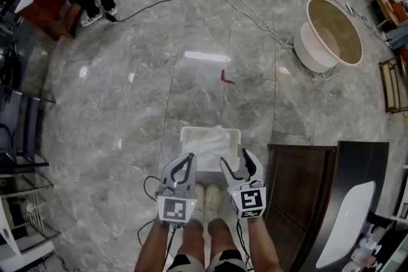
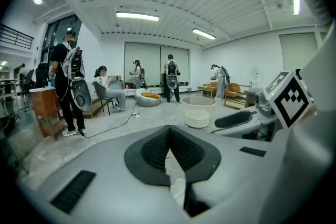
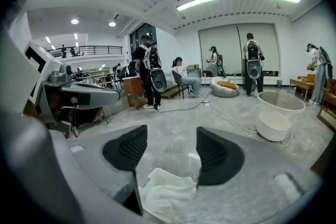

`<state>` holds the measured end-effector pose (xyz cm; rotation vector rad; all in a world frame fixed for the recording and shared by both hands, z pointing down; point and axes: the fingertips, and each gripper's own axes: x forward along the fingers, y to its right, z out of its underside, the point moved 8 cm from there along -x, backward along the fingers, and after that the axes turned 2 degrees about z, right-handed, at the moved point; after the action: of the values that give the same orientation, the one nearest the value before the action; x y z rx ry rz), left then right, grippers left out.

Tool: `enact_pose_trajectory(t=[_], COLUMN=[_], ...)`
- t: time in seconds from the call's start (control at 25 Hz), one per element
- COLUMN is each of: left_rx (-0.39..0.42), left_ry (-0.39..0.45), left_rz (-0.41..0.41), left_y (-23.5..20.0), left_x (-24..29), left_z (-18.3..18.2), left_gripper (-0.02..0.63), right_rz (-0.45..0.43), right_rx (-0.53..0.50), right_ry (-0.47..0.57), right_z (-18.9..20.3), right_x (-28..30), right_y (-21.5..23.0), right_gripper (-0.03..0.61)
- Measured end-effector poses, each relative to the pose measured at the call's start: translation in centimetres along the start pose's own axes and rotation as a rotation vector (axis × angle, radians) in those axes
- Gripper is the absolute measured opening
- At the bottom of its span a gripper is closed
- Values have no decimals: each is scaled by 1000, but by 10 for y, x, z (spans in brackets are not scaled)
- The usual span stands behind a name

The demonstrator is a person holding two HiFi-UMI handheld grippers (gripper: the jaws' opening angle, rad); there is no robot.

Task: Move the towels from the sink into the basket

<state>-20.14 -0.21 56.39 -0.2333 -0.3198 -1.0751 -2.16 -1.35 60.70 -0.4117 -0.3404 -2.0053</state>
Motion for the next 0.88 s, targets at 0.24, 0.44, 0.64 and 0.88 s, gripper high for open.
enact_pose_trajectory(t=[0.24, 0.44, 0.64, 0.88], left_rx=[166, 165, 159, 182], left_ry=[34, 46, 92, 120], left_rz=[46, 50, 56, 66], left_y=[13, 23, 31, 43], left_x=[-34, -62, -95, -131], left_z=[-61, -110, -146, -189], left_gripper=[9, 9, 9, 9], right_rz=[8, 35, 67, 110], right_rx=[-8, -29, -42, -55], right_ry=[33, 70, 124, 175], right_z=[-66, -117, -163, -203], right_x=[-47, -86, -131, -176], right_y=[-5, -8, -18, -27], right_gripper=[237, 162, 76, 38])
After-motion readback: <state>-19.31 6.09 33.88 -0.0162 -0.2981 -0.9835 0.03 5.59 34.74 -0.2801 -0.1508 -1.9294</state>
